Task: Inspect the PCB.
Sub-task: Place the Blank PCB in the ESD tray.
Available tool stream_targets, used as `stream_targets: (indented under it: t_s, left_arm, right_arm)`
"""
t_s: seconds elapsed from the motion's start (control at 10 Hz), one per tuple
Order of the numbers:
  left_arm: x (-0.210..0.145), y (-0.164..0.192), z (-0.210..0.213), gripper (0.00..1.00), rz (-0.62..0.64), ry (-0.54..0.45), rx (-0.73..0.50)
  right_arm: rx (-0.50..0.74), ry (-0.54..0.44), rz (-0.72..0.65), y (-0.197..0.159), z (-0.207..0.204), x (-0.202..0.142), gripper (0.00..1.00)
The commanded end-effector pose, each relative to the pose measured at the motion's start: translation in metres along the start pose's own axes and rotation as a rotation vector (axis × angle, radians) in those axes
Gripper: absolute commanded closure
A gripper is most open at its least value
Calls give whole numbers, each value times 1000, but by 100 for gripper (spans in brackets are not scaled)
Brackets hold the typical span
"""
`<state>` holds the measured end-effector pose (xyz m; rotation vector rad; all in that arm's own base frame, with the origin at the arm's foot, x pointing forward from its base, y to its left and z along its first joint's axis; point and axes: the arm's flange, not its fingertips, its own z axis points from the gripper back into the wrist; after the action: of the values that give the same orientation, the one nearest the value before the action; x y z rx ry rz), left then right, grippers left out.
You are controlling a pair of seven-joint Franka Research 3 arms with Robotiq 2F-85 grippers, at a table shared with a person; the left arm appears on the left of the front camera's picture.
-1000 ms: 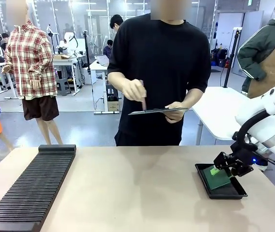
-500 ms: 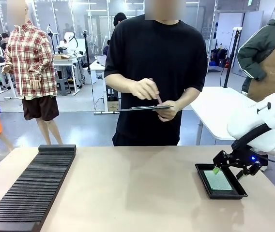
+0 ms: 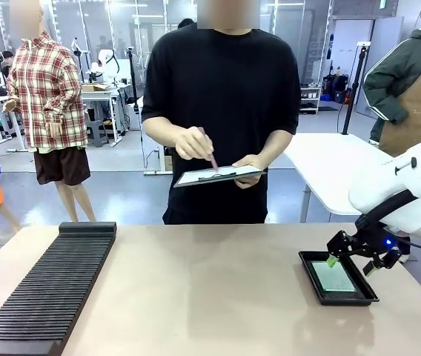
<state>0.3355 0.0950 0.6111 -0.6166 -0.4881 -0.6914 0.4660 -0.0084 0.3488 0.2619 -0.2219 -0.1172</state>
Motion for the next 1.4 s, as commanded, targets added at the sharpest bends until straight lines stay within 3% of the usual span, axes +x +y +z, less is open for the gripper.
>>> stream_targets:
  t_s: [0.0,0.7,0.9,1.2,1.3]
  left_arm:
    - [3,0,2,0,15,18,16]
    - [3,0,2,0,15,18,16]
    - [3,0,2,0,15,18,16]
    - [3,0,2,0,15,18,16]
    - [3,0,2,0,15,18,16]
  right_arm:
    - [21,-19,16,-1,-5,2,0]
    - [1,0,1,0,0,0,0]
    - [160,-6,-91,-2,81,-2,0]
    - [227,17,-64,-8,176,-19,0]
    - [328,22,-48,-7,208,-27,0]
